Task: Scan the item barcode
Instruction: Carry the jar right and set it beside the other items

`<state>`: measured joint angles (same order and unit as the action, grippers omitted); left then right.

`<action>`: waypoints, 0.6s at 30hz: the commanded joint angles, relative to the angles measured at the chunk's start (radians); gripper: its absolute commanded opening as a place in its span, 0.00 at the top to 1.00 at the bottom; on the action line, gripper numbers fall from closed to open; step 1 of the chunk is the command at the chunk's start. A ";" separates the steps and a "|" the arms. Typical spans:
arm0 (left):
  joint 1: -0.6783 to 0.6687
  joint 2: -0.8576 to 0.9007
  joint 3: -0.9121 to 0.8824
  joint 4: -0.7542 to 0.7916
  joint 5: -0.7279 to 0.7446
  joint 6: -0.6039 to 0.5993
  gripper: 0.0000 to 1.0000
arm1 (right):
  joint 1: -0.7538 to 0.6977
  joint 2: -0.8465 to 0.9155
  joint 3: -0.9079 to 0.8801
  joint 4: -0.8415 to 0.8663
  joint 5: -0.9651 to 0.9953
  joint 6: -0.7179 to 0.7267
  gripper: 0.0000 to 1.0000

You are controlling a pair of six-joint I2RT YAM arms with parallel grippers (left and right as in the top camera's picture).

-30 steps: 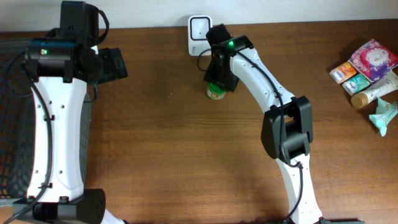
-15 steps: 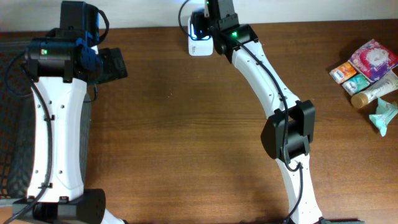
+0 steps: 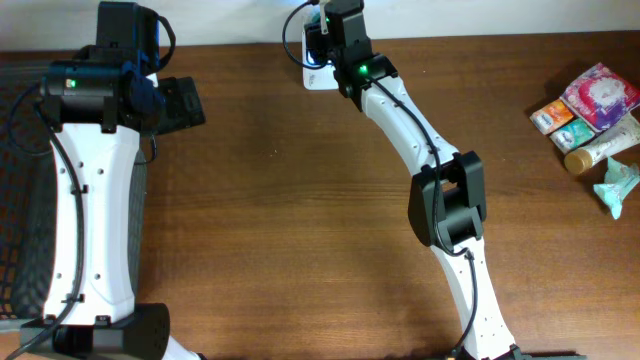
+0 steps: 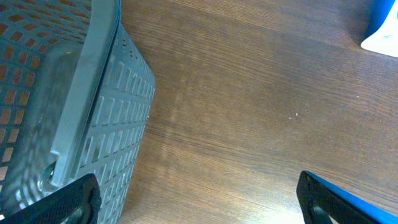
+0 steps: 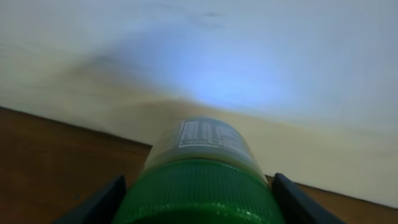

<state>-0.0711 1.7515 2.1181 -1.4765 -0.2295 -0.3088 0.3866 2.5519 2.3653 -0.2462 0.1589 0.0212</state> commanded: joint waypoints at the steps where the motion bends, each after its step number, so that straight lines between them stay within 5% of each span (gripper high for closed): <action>1: 0.000 -0.003 0.010 -0.001 -0.011 0.011 0.01 | -0.038 -0.136 0.008 -0.018 0.119 0.007 0.38; 10: 0.000 -0.003 0.010 -0.001 -0.011 0.011 0.01 | -0.457 -0.264 0.007 -0.651 0.114 0.065 0.34; 18: 0.000 -0.003 0.010 -0.001 -0.011 0.011 0.01 | -0.683 -0.175 -0.002 -0.857 -0.065 0.065 0.30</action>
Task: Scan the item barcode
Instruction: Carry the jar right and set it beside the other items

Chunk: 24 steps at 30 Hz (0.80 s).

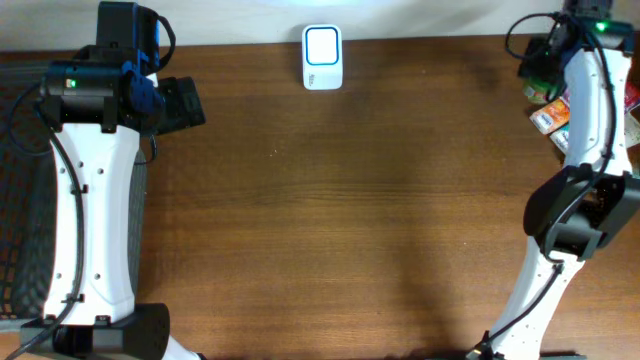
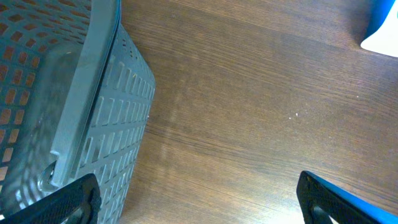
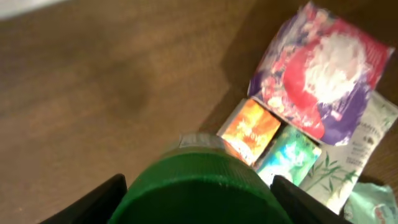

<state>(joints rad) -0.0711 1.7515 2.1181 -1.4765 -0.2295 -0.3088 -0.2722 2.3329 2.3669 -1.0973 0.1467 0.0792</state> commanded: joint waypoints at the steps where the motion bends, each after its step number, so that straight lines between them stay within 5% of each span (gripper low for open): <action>1: 0.000 -0.003 0.010 -0.001 -0.011 0.011 0.01 | -0.031 0.055 -0.010 -0.007 -0.065 0.007 0.28; 7: 0.000 -0.003 0.010 -0.001 -0.011 0.011 0.01 | -0.043 0.100 -0.038 0.012 -0.058 0.008 0.17; 13: 0.000 -0.003 0.010 -0.001 -0.011 0.011 0.01 | -0.041 0.019 -0.031 -0.007 -0.073 0.008 0.16; 14: 0.000 -0.003 0.010 -0.001 -0.011 0.011 0.01 | -0.041 -0.041 -0.031 -0.025 -0.126 0.013 0.00; 17: 0.000 -0.003 0.010 -0.001 -0.011 0.011 0.01 | -0.041 -0.205 -0.031 -0.145 -0.140 0.155 0.01; 24: 0.000 -0.003 0.010 -0.001 -0.011 0.011 0.01 | -0.033 -0.657 -0.062 -0.534 -0.218 0.158 0.02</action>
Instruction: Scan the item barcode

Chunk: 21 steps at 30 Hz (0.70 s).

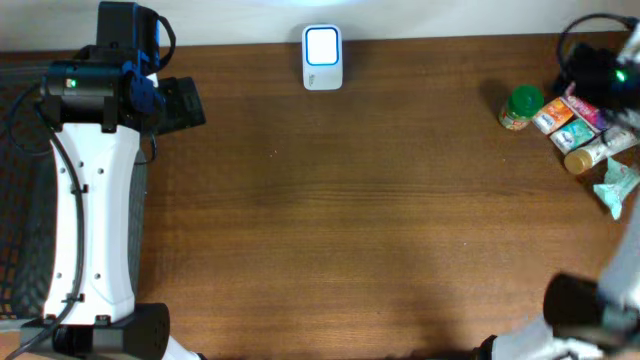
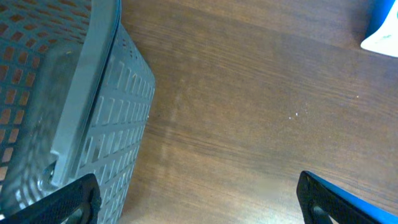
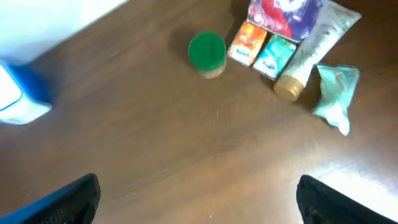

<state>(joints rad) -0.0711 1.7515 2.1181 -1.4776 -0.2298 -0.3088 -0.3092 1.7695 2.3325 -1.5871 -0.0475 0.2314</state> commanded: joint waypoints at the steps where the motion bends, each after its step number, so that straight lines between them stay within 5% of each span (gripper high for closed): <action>1: 0.000 -0.003 0.010 0.000 -0.010 0.011 0.01 | 0.011 -0.146 -0.050 -0.058 -0.024 0.005 0.01; 13: 0.000 -0.003 0.010 0.000 -0.010 0.011 0.01 | 0.201 -0.821 -0.966 -0.111 -0.175 0.037 0.01; 21: 0.000 -0.003 0.010 0.000 -0.010 0.011 0.01 | 0.201 -0.829 -1.023 -0.111 -0.207 -0.035 0.02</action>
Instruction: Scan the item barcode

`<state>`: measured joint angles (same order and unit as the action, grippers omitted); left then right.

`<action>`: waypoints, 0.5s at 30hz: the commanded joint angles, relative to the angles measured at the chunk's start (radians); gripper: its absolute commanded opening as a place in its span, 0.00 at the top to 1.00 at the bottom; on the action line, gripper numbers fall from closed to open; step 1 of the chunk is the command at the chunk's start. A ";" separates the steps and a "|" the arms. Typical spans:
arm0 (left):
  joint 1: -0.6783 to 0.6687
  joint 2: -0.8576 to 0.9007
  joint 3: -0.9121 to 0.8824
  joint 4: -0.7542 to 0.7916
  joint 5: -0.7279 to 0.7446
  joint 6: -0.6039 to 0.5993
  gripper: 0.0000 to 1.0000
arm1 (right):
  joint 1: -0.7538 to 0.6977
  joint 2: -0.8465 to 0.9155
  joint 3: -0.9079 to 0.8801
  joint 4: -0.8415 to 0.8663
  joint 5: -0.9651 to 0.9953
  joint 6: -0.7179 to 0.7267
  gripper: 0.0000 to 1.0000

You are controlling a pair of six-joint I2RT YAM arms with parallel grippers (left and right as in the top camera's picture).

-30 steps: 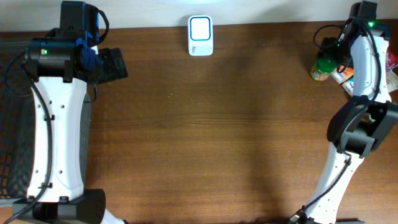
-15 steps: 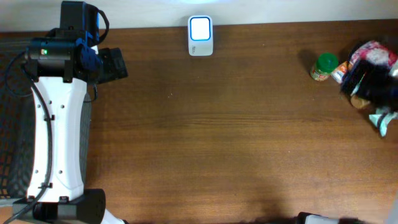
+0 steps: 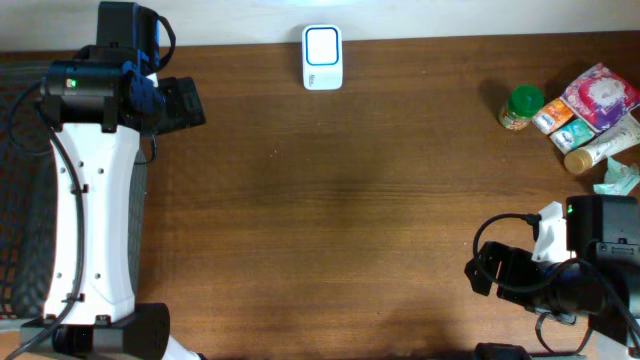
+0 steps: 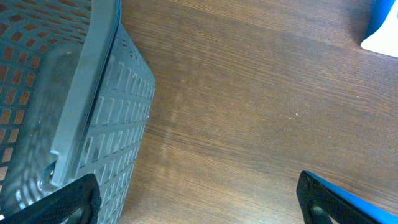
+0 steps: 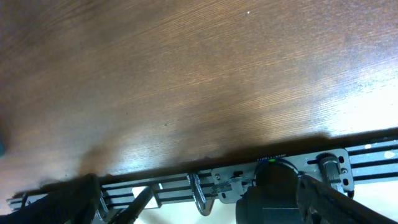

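The jar with a green lid [image 3: 522,107] stands upright on the table at the back right, just left of a pile of packets. The white and blue scanner [image 3: 322,44] sits at the back middle; a corner of the scanner [image 4: 380,30] shows in the left wrist view. My left gripper [image 3: 182,104] [image 4: 199,198] hangs open and empty at the back left, beside the basket. My right gripper [image 3: 484,272] [image 5: 202,202] is open and empty at the front right, with the arm folded; its camera faces the table's front edge.
A grey mesh basket [image 4: 68,93] [image 3: 18,200] stands at the far left. The pile at the back right holds a pink packet [image 3: 600,95], small boxes [image 3: 560,122], a tube [image 3: 595,152] and a green pouch [image 3: 620,178]. A metal rail [image 5: 205,186] runs along the table's front edge.
My right arm has moved from above the right back of the table to a folded pose at the front right. The jar stands where it stood. The left arm has not moved.
My right gripper held the green-lidded jar at the scanner. Then it held the jar over the pile at the back right. Then the jar stood on the table left of the pile with the gripper open and away. Now the arm is folded at the front.
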<state>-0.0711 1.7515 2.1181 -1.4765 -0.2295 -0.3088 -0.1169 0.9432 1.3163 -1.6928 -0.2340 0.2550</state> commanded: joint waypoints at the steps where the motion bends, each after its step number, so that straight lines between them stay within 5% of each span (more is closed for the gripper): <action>1: 0.000 -0.003 0.010 -0.001 -0.011 0.011 0.01 | 0.008 -0.003 -0.007 -0.005 -0.021 -0.084 0.01; 5: 0.000 -0.003 0.010 -0.001 -0.011 0.011 0.01 | 0.013 -0.067 -0.109 0.139 -0.023 -0.140 0.01; 10: 0.000 -0.003 0.010 -0.001 -0.011 0.011 0.01 | 0.112 -0.330 -0.445 0.734 -0.028 -0.242 0.01; 15: 0.000 -0.003 0.010 -0.001 -0.011 0.011 0.01 | 0.129 -0.642 -0.840 1.157 -0.021 -0.311 0.01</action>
<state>-0.0711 1.7515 2.1185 -1.4780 -0.2295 -0.3088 0.0181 0.3737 0.5701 -0.5976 -0.2565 -0.0216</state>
